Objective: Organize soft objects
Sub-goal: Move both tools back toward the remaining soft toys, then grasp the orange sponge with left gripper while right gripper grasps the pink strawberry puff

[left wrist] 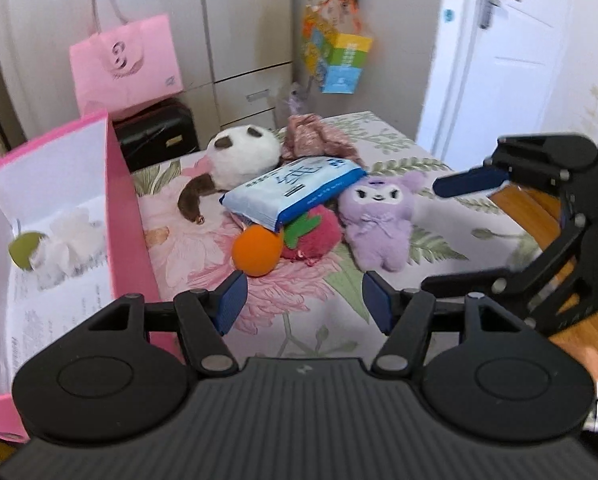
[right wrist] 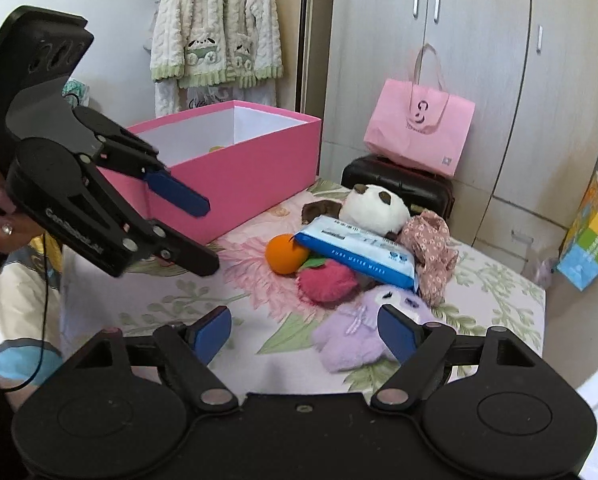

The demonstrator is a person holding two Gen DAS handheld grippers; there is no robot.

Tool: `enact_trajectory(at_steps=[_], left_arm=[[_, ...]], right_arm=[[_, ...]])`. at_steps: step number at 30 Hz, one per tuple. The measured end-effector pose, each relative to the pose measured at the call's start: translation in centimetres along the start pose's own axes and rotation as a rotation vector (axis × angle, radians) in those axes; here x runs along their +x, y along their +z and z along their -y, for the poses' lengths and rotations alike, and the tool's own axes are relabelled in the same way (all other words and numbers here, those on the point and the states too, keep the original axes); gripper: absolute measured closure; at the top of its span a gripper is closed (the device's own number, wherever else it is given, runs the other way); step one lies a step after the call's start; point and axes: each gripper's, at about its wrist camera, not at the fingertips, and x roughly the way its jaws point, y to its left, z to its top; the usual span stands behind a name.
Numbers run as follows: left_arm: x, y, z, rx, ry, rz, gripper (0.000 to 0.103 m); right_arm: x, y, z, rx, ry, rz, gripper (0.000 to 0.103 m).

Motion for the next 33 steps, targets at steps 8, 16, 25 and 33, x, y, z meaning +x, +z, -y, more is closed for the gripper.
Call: enact_trajectory(at_steps=[8, 16, 25, 33], left_arm=[[4.2, 0.4, -0.5, -0.05, 0.079, 0.016, 0.047], [6.8, 0.6, -0.8, -0.097, 0.138, 0.047, 0.047], [7.6, 0.1, -1.5, -0.176, 0.135, 0.105, 0.046], [7.5, -0.7, -2.3, -0.218, 0.103, 0.132, 0.052]], right_arm=[[4.9, -0.5, 0.1, -0.099, -0.012, 0.023, 0.026], [8.6, -0.1, 0.7, -0.034, -0.016, -0.018, 0.041], [10.9, 0.0, 1.0, 0.011, -0.075, -0.007, 0.04], [11.1, -0.1, 0.9, 0.045, -0.096, 0.02, 0.049]])
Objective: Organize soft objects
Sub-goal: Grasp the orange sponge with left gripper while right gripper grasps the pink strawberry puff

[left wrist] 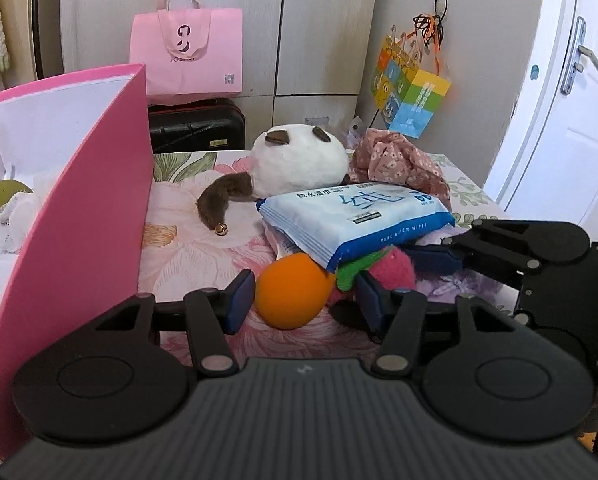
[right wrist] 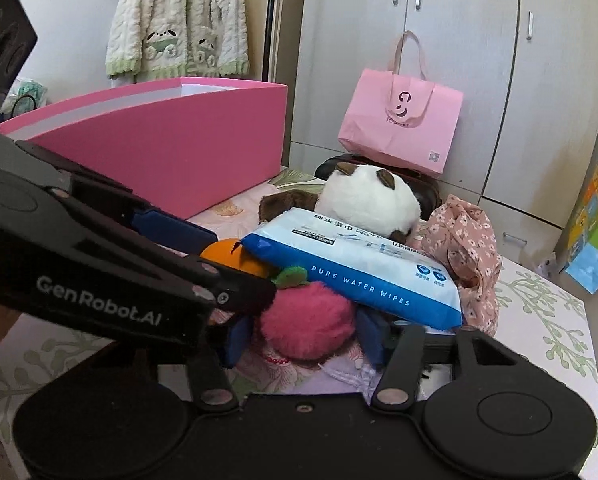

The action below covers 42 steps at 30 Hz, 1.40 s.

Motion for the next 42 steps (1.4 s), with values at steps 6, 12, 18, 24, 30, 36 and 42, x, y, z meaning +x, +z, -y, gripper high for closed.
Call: enact_trajectory(at_steps=[6, 12, 18, 24, 30, 36, 42], left_arm=[[0.3, -0.2, 0.0, 0.01, 0.03, 0.0, 0.059], [0.7, -0.6, -0.1, -0.003, 0.043, -0.008, 0.063], [-0.1, -0.8, 0.4, 0.01, 0.058, -0.006, 0.064], [-1.8, -1.5, 0.6, -0.003, 0.053, -0.002, 0.064], [-3.4, -2.4, 1.1, 0.005, 0.056, -0.012, 0.064], [-5.2, -3.3, 1.3, 0.01, 0.039, -0.034, 0.064], [-7.2, -4.4, 0.7, 0.004, 0.03, -0.049, 0.064]], right_arm=[[-0.2, -0.1, 0.1, 0.001, 0.001, 0.001, 0.058], [-0.2, -0.1, 0.0, 0.002, -0.006, -0.001, 0.059], [-0.8, -0.3, -0.3, 0.024, -0.01, 0.0, 0.059], [-2.3, -0.5, -1.3, 0.019, -0.013, 0.013, 0.059], [-3.7, -1.2, -2.4, 0.012, -0.015, 0.019, 0.059], [-5.3, -1.7, -3.4, 0.017, -0.01, 0.016, 0.059], [-7.1, -2.4, -4.1, 0.029, 0.001, 0.012, 0.059]])
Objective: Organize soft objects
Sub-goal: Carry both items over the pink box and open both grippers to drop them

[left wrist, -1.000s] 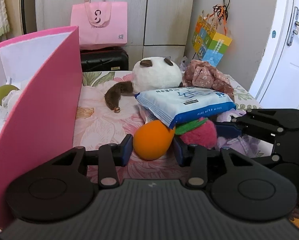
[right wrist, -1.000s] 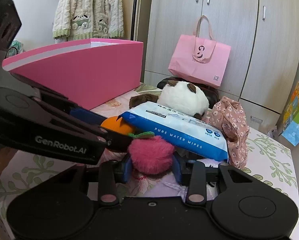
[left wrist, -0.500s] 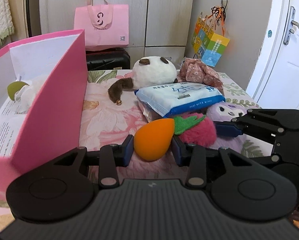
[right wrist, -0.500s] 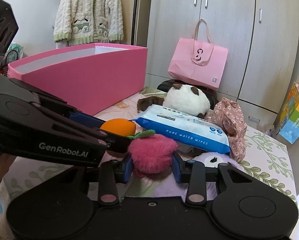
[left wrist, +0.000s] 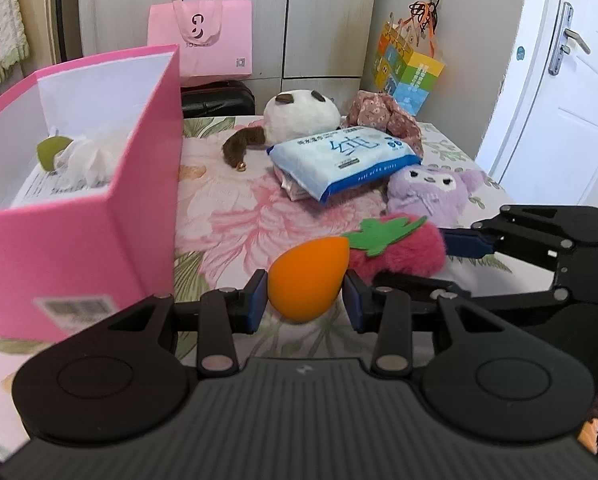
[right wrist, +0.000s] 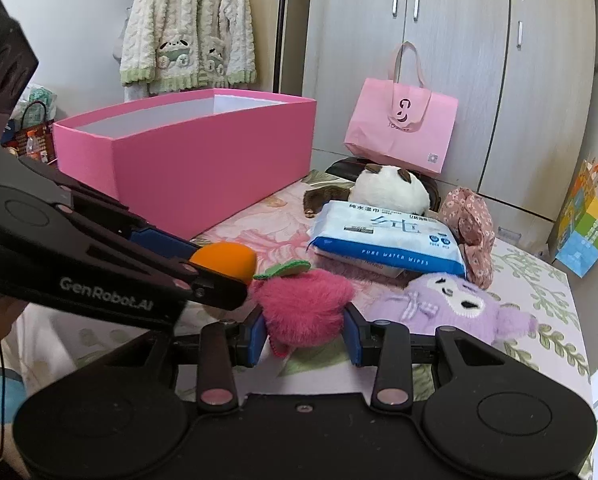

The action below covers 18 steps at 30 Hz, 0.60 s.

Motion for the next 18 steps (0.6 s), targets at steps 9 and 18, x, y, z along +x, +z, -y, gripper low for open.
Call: enact_trajectory(at_steps=[9, 18], left_arm=[[-4.1, -1.5, -1.0, 0.042, 0.055, 0.01, 0.064], [-8.0, -2.2, -3.5, 0.076, 0.054, -0.059, 0.064]], right_arm=[[-2.1, -0.4, -0.6, 0.048, 0.07, -0.044, 0.059], [-3.7, 1.4, -3.1, 0.052, 0.208, -0.114, 0.059]])
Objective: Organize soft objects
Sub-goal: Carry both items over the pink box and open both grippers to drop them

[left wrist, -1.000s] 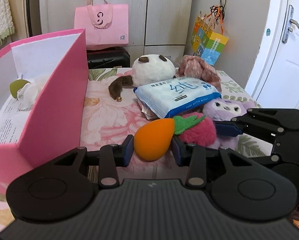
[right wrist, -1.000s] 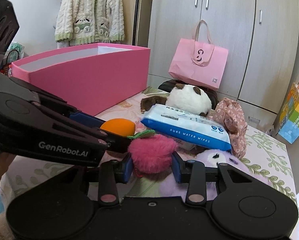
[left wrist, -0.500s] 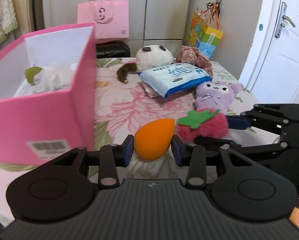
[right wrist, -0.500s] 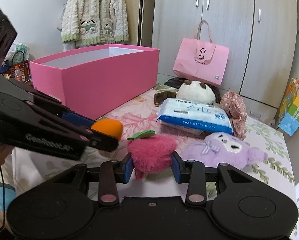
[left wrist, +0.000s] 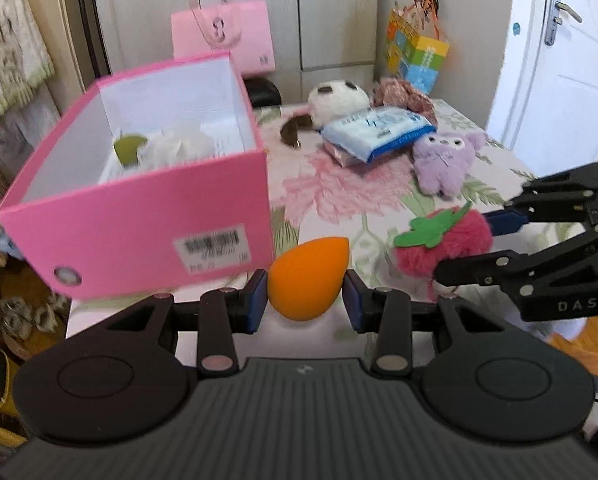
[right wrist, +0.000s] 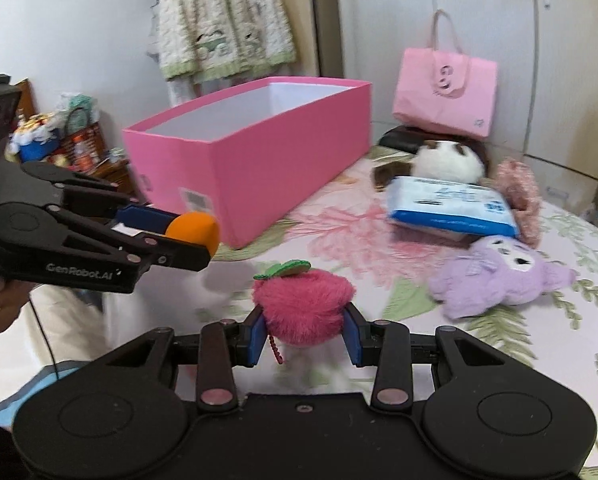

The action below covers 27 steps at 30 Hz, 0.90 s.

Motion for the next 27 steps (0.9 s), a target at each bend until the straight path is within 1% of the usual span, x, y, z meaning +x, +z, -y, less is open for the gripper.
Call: enact_trajectory(at_steps=[3, 5, 9, 14, 17, 20, 24, 27], left_arm=[[-1.1, -0.4, -1.2, -0.04, -0.049, -0.043, 0.064], [-2.1, -0.6, -1.6, -0.049, -0.059, -0.055, 0.064], [-4.1, -0.4, -2.4, -0.028, -0.045, -0.067, 0.064], [-6.2, 0.2, -3.7, -0.003, -0.014, -0.08, 0.064], [-6.7, 0.7, -4.8, -0.003, 0.008, -0.096, 0.064], [-7.4, 1.5, -5.9, -0.015, 0.006, -0.085, 0.064], [-8.4, 3.4, -7.1, -0.008, 0.011, -0.027, 0.063], [-8.0, 4.6, -7.9, 0.003, 0.022, 0.017, 0.063]], right_arm=[[-0.1, 0.9, -1.5, -0.022, 0.045, -0.032, 0.059], [-0.3, 1.5, -2.4, -0.038, 0.072, -0.048, 0.059], [-1.0, 2.9, -4.6, -0.117, 0.066, -0.043, 0.059], [-2.0, 4.9, -7.2, -0.223, 0.074, -0.002, 0.059], [-2.2, 6.3, -8.0, -0.252, 0.088, 0.023, 0.059], [-2.1, 7.9, -8.5, -0.267, 0.096, 0.061, 0.059], [-2.0, 10.3, -8.3, -0.267, 0.1, 0.127, 0.059], [-1.9, 12.0, -7.7, -0.261, 0.091, 0.171, 0.058]])
